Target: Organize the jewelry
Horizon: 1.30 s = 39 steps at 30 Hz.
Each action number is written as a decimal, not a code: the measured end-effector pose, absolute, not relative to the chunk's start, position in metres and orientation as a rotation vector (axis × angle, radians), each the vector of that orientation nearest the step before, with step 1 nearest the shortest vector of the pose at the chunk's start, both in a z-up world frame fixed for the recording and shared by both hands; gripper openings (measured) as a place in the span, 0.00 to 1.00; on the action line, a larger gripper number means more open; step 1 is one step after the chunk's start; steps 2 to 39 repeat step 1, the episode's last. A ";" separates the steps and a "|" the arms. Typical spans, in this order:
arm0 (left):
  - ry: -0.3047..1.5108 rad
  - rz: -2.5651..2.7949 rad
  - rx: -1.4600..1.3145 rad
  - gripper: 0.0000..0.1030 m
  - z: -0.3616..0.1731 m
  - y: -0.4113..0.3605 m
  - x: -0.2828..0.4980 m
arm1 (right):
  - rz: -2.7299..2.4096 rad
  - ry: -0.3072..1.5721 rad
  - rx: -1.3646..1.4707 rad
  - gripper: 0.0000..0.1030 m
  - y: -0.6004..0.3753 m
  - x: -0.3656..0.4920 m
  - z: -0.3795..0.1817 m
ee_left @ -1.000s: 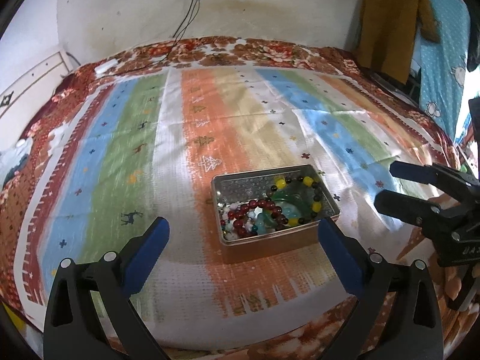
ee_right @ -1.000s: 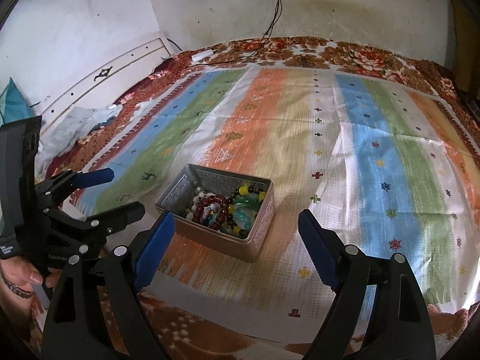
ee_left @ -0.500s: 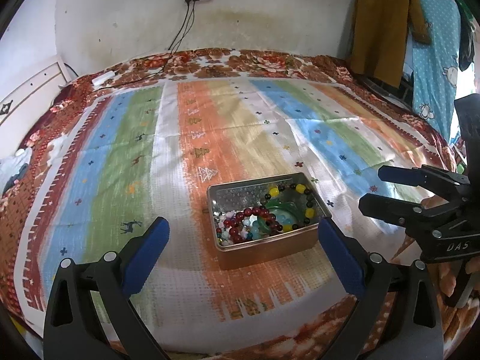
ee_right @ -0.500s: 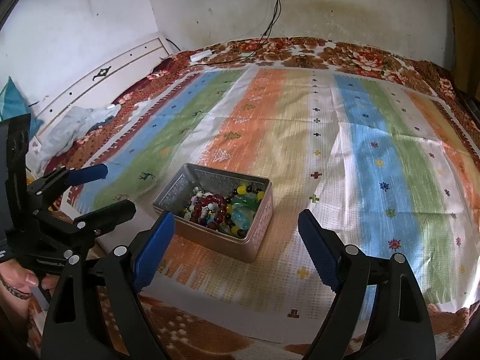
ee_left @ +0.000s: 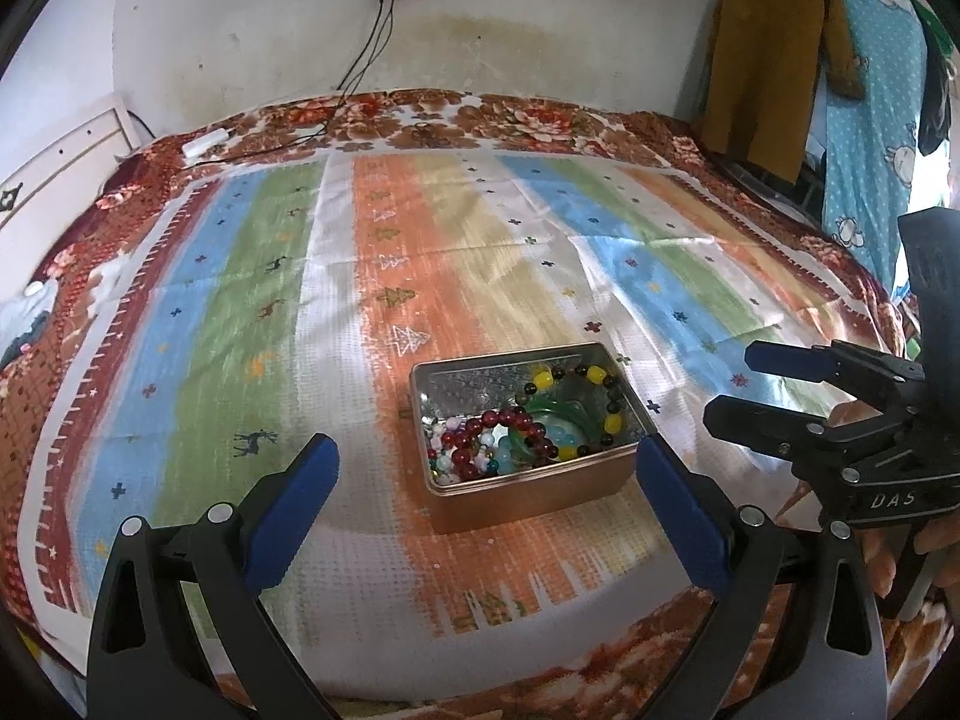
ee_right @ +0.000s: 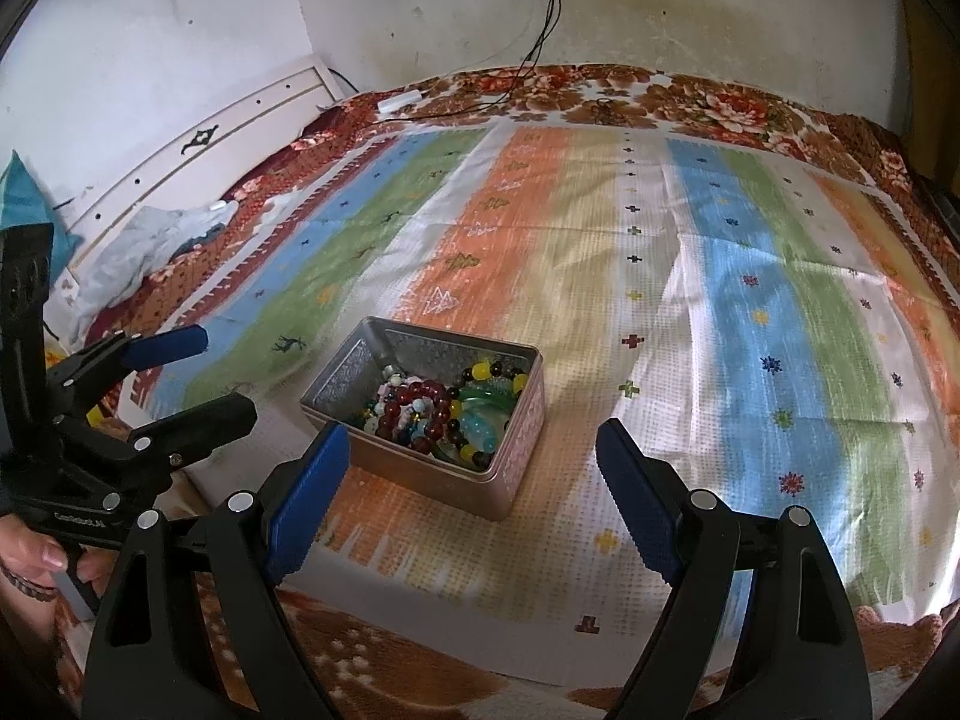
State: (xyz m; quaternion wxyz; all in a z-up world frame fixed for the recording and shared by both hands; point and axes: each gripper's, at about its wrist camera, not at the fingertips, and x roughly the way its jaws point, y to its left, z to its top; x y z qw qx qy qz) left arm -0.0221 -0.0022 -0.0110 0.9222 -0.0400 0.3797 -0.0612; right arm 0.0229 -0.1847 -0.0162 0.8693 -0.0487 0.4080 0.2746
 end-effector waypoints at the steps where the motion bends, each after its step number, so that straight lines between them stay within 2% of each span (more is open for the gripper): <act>1: 0.780 -0.126 -0.079 0.94 -0.011 -0.003 -0.022 | 0.574 0.853 -0.102 0.82 -0.185 0.023 -0.016; 39: 0.780 -0.126 -0.079 0.94 -0.011 -0.003 -0.022 | 0.574 0.853 -0.102 0.82 -0.185 0.023 -0.016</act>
